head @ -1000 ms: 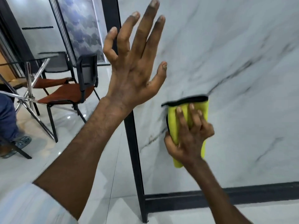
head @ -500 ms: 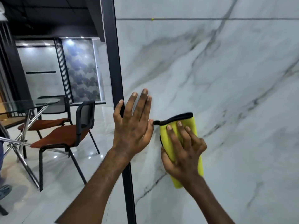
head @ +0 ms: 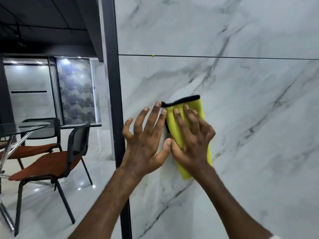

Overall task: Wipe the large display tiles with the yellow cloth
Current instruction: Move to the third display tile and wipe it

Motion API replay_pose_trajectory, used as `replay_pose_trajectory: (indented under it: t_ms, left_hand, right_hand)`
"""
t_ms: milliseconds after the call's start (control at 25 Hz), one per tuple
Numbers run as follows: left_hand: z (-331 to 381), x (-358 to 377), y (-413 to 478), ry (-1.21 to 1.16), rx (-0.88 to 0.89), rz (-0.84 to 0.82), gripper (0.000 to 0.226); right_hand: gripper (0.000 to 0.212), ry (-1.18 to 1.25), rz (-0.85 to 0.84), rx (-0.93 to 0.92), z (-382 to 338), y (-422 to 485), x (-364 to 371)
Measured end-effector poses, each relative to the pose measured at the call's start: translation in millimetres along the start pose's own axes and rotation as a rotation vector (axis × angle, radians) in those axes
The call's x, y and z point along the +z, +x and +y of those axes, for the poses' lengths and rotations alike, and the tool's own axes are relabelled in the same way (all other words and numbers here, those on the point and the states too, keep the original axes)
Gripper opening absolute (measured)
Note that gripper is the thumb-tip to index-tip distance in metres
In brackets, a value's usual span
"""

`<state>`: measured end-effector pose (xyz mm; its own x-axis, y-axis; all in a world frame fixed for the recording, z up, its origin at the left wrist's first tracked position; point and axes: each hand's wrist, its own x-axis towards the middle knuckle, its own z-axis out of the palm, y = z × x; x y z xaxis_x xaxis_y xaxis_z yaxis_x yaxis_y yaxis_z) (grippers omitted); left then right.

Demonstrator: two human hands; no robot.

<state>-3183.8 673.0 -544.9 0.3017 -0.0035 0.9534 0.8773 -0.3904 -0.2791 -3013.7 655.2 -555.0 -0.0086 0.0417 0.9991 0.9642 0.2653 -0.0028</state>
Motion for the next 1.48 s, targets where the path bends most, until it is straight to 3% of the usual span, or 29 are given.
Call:
replay_pose_trajectory:
  t_ms: [160, 320, 400, 480, 560, 640, 800, 920, 1000, 1200, 1360, 1480]
  left_hand:
    - [1, 16, -6, 0.046, 0.147, -0.053, 0.075]
    - [-3, 19, -7, 0.026, 0.130, -0.037, 0.075]
    - [0, 17, -6, 0.035, 0.124, -0.028, 0.074]
    - [15, 16, -13, 0.002, 0.041, -0.019, 0.070]
    - [44, 16, -40, -0.041, -0.051, -0.054, 0.068]
    - [71, 20, -82, -0.039, -0.013, -0.133, 0.071]
    - [82, 31, -128, 0.070, 0.091, -0.268, 0.077]
    - [84, 33, -132, 0.078, 0.052, -0.268, 0.078]
    - [97, 35, -142, 0.033, -0.012, -0.291, 0.080]
    - [128, 40, -178, 0.026, -0.118, -0.418, 0.094]
    - [130, 61, -199, 0.075, -0.066, -0.293, 0.088]
    - [130, 68, -202, 0.079, -0.080, -0.200, 0.081]
  right_hand:
    - [0.075, -0.024, -0.014, -0.052, 29, 71, -11]
    - [0.076, -0.072, 0.018, -0.042, 46, 158, -15]
    - [0.073, -0.124, 0.055, -0.072, 51, 113, -13]
    - [0.070, -0.114, 0.039, -0.030, 60, 12, -10]
    - [0.071, -0.108, -0.087, 0.024, 67, -114, -11]
    - [0.075, -0.130, -0.156, 0.022, 67, -194, -20]
    - [0.070, 0.036, -0.115, -0.056, 75, -142, -24]
    - [0.065, 0.060, -0.038, -0.045, 75, -76, -22]
    - [0.064, 0.075, -0.004, -0.025, 74, -77, -16]
    - [0.076, 0.037, -0.168, 0.026, 83, -225, -19]
    - [0.075, -0.047, -0.375, -0.092, 86, -378, -23]
    - [0.066, -0.002, -0.422, -0.087, 91, -413, -24]
